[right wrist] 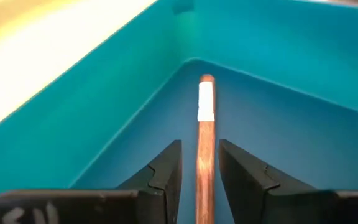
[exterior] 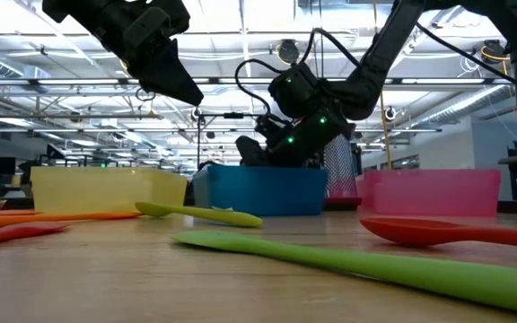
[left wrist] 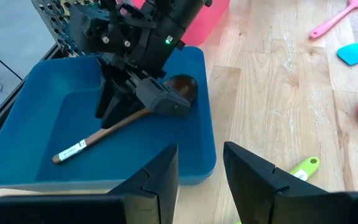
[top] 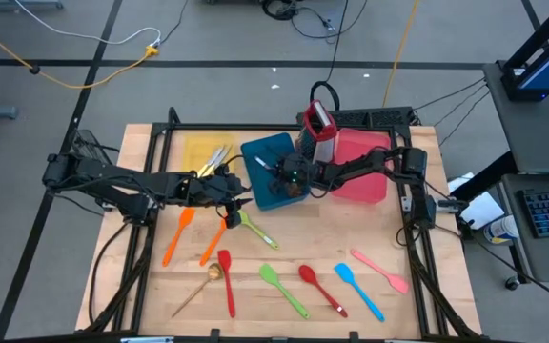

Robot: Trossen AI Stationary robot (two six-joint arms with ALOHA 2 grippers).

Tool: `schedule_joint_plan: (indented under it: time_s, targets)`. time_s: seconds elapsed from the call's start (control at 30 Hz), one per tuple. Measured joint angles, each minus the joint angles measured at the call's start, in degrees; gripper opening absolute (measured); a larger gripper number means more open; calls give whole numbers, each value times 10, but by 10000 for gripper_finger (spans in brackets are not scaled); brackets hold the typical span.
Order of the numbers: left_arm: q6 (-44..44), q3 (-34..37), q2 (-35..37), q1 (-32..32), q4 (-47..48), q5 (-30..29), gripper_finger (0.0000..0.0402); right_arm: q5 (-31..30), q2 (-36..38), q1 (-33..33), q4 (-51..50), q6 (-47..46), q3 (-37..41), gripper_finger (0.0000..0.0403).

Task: Pick & Place Kitchen Items
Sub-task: Put the green serving spoon into the blue bin

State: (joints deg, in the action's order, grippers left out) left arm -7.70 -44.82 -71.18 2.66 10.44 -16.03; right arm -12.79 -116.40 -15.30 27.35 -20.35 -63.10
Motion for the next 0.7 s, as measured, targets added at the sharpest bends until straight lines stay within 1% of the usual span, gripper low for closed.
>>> schedule_joint_plan:
  time_s: [0.2,0.3,0.43,0.6,0.7]
  targets:
    - [0,0,0,1,0,0,131,55,8,2,34,30,0,100]
    - [5,6,0,4,-3,16,131,56,7,4,40,48,0,100]
    - [12,23,0,13,-8,52,131,56,8,9,61,68,0,100]
    - [12,57,0,33,-40,87,131,56,8,19,109,99,0,100]
    - [18,81,0,48,-73,91,131,56,12,27,130,126,0,100]
